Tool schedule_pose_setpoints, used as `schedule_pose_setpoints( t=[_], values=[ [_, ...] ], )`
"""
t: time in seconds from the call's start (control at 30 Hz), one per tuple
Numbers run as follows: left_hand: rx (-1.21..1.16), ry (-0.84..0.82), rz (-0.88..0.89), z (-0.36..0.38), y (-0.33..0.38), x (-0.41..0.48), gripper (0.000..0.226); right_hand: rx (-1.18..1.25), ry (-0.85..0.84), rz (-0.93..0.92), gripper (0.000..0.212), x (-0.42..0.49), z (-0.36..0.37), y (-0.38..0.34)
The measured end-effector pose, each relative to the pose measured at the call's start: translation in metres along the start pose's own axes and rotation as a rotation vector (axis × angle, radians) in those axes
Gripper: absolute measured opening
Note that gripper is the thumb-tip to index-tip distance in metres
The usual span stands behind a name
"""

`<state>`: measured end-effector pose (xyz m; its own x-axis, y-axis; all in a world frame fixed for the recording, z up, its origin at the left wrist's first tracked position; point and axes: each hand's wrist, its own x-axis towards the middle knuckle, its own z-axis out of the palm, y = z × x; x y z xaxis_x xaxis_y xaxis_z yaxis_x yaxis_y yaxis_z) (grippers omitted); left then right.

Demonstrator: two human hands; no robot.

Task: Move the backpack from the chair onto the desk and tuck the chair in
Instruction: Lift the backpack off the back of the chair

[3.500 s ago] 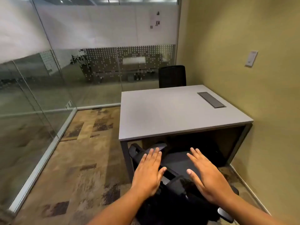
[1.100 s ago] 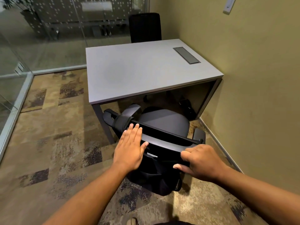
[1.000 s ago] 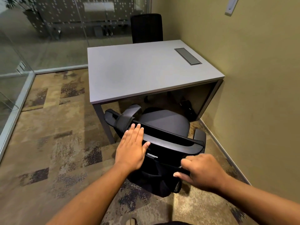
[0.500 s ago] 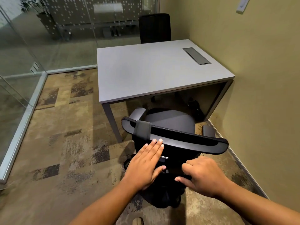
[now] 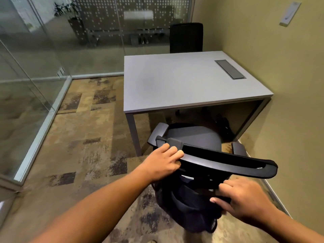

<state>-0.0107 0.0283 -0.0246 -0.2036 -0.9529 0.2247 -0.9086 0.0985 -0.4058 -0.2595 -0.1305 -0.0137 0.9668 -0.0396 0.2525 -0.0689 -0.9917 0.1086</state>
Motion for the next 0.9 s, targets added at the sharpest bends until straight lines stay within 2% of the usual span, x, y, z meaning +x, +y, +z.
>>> schedule_pose_setpoints(
  t=[0.17, 0.43, 0.47, 0.6, 0.9],
  values=[
    [-0.055, -0.002, -0.083, 0.006, -0.01, -0.017, 0.013, 0.002, 0.041, 0.071, 0.054, 0.004, -0.013, 0.014],
    [-0.255, -0.047, -0.283, 0.006, -0.008, -0.03, 0.006, -0.022, 0.023, 0.012, 0.048, 0.019, -0.024, 0.016],
    [-0.258, -0.064, -0.323, 0.005, -0.008, -0.033, 0.003, -0.025, 0.026, 0.003, 0.048, 0.02, -0.024, 0.016],
    [-0.284, -0.187, -0.534, 0.003, -0.008, -0.046, 0.022, -0.016, 0.013, -0.029, 0.048, 0.026, -0.022, 0.01],
    [-0.36, -0.362, -0.694, 0.0, -0.009, -0.053, 0.008, 0.012, 0.023, -0.072, 0.046, 0.034, -0.025, 0.002]
  ],
)
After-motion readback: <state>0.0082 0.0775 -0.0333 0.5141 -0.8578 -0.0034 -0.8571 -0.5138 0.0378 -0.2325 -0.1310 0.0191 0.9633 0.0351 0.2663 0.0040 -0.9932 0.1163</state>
